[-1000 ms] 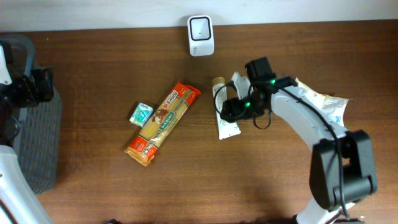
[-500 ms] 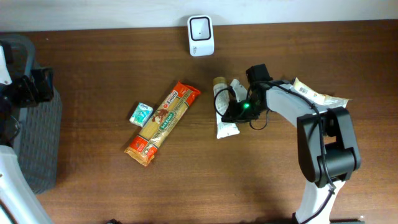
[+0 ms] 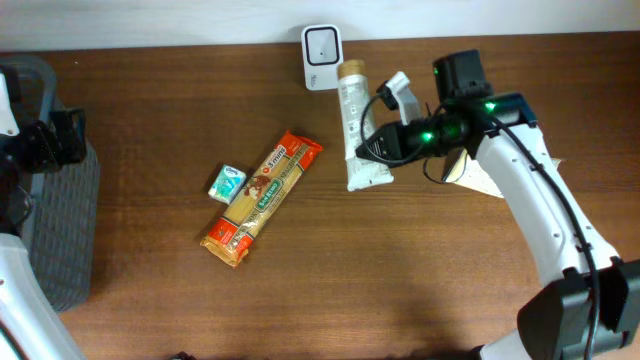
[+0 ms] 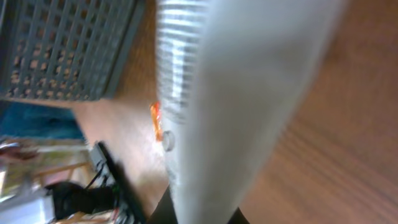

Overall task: Scan the item barcode
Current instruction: 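Hold the white tube barcode over the scanner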

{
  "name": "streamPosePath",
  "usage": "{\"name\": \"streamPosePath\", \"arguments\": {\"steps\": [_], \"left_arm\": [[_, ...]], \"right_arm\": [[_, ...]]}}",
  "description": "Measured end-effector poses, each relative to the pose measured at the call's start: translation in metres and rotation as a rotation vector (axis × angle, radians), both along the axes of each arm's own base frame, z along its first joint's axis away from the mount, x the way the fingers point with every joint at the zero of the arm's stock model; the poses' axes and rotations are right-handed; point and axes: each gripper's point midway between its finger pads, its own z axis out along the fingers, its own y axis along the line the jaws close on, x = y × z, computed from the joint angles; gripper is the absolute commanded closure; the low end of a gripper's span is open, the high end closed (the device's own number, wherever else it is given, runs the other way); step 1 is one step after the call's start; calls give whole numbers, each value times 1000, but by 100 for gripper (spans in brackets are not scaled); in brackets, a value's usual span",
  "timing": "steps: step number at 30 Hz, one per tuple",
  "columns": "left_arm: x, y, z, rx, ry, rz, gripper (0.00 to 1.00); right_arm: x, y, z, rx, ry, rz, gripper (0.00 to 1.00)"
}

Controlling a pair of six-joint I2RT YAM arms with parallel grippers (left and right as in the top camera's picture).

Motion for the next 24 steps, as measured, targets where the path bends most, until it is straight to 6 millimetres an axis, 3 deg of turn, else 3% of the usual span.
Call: {"name": "streamPosePath", "arguments": {"steps": [3, 5, 6, 7, 9, 10, 12, 14, 16, 21, 24], "left_arm": [[0, 0, 0, 0, 0, 0, 1], [0, 0, 0, 1, -1, 0, 1], [0, 0, 0, 1, -2, -1, 1], [0, 0, 0, 0, -1, 0, 1], [0, 0, 0, 0, 0, 0, 1], [0, 0, 0, 0, 0, 0, 1], [0, 0, 0, 1, -1, 0, 1], [0, 0, 0, 1, -1, 0, 1], [0, 0, 0, 0, 0, 0, 1], [0, 0, 0, 0, 0, 0, 1], [0, 0, 0, 0, -1, 0, 1]], "right_arm": [[38, -1, 50, -171, -156, -86, 96], [73, -2, 63, -303, -238, -125, 96], [116, -1, 50, -443, -328, -164, 96], [135, -3, 25, -536, -334, -175, 96], [201, -10, -20, -745, -492, -234, 96], [219, -19, -48, -855, -521, -220, 96], [236, -27, -63, -960, -576, -201, 96], [253, -35, -64, -1061, -657, -194, 96], [258, -42, -77, -1158, -671, -146, 96], [267, -18, -116, -1253, -728, -39, 96], [270, -18, -123, -1317, -745, -31, 96]]}}
